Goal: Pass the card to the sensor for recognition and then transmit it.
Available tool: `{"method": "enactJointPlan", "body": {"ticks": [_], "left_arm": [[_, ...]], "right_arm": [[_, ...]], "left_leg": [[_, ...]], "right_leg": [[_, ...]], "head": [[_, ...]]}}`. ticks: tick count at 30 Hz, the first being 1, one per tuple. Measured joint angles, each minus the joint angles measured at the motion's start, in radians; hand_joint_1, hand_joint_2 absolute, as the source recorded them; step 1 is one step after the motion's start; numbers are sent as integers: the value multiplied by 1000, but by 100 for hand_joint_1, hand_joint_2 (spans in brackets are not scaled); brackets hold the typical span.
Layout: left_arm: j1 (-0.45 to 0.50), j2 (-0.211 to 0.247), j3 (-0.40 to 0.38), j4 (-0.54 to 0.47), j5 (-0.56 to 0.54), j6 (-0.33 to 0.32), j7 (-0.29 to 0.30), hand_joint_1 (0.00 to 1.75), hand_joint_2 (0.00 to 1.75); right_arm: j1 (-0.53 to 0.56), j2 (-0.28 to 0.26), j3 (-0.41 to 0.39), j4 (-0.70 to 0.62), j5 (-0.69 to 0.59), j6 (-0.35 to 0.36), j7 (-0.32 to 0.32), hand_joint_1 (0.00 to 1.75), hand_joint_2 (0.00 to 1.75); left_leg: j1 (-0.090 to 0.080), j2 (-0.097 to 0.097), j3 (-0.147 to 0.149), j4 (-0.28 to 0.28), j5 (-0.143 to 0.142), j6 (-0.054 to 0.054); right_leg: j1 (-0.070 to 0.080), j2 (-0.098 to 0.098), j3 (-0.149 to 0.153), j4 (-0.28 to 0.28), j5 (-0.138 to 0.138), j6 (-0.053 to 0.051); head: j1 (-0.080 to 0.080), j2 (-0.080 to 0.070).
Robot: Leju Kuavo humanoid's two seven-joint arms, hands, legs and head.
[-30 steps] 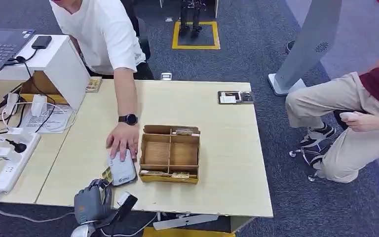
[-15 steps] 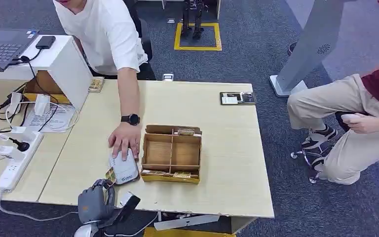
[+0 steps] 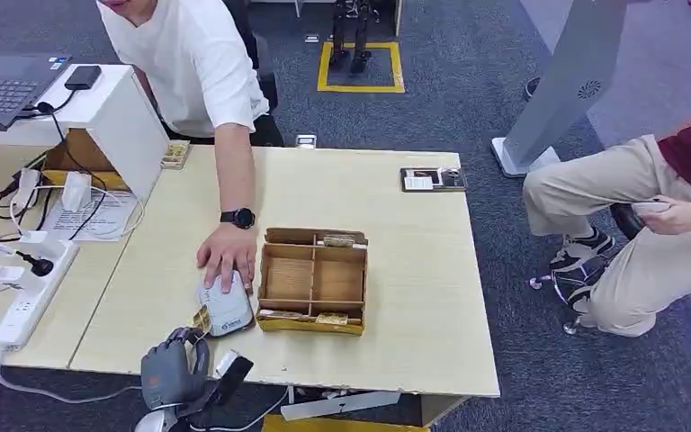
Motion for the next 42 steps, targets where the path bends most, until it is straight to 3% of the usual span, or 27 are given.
{"method": "enactJointPlan", "body": {"ticks": [5,10,13,19,25,38,42], "left_arm": [[23,-1,9,-105,208,0,-32,175,175],[35,-2,44,-201,380,0,-128,175,175],[40,-2,64,-237,437,0,-156,175,175],[45,-4,80,-291,507,0,-179,175,175],[46,-4,80,-333,544,-1,-166,175,175],[47,-5,77,-375,543,-2,-165,175,175],[42,-4,70,-402,506,-3,-134,175,175]], "right_arm": [[0,0,0,-3,4,0,3,0,175],[0,0,0,-6,10,0,9,0,175],[0,0,0,-7,13,0,10,0,175],[0,0,0,-10,20,0,10,0,175],[0,0,0,-11,23,0,10,0,175],[-1,1,0,-11,34,0,-1,0,175],[-2,1,0,-11,50,0,-10,0,175]], "left_leg": [[0,2,-2,0,1,-1],[0,4,-3,0,0,-2],[0,5,-3,0,0,-2],[0,5,-4,0,0,-2],[0,7,-4,0,0,-2],[0,8,-4,0,0,-2],[0,9,-4,0,0,-2]], "right_leg": [[1,1,-3,0,1,-1],[1,4,-5,0,1,-2],[1,5,-6,0,1,-2],[1,6,-8,0,0,-2],[1,7,-8,0,1,-2],[1,8,-9,0,1,-2],[1,9,-9,0,1,-3]], "head": [[0,0],[0,0],[0,0],[0,0],[0,0],[0,0],[0,0]]}}
